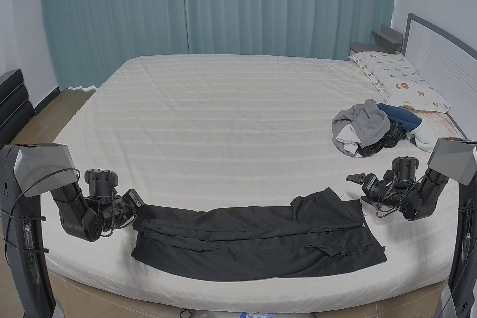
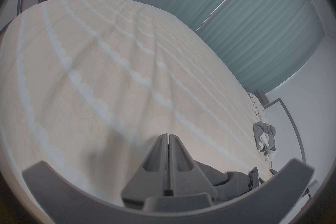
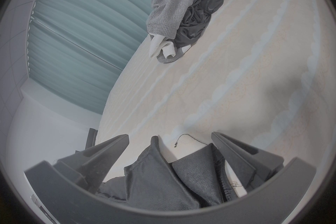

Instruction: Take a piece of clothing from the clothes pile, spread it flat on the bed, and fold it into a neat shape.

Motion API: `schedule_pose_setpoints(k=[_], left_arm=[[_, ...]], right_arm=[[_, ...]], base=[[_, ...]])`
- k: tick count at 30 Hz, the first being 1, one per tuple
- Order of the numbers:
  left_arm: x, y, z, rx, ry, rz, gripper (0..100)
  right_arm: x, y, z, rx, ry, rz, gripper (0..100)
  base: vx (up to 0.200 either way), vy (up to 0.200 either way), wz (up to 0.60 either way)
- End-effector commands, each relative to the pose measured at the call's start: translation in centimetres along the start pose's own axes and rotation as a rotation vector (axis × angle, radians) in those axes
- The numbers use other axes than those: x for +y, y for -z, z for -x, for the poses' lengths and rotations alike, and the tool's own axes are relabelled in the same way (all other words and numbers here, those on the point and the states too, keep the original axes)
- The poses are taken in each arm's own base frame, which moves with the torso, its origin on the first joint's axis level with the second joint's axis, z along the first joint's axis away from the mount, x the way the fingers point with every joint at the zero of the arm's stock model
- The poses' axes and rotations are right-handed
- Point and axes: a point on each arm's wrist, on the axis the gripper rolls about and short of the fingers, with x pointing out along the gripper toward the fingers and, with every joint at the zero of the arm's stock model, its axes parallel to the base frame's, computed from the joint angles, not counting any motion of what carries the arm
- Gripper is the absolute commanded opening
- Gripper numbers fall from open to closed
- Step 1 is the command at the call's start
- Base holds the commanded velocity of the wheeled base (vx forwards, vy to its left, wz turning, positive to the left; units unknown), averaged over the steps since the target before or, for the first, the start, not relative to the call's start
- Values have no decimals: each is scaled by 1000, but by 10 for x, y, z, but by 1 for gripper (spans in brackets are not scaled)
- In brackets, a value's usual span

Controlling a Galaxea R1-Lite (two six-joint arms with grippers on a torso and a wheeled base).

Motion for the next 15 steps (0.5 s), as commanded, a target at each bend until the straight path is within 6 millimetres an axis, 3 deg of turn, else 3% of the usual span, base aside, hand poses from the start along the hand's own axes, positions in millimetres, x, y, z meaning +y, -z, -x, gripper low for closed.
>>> schedule_pose_setpoints(k=[1, 15], left_arm=[[0, -4, -1, -13, 5, 4, 0], [7, -3, -10, -11, -11, 10, 0]], right_arm=[[1, -2, 1, -5, -4, 0, 100], [2, -2, -2, -3, -5, 4, 100]], base=[[0, 0, 0], [0, 0, 0]])
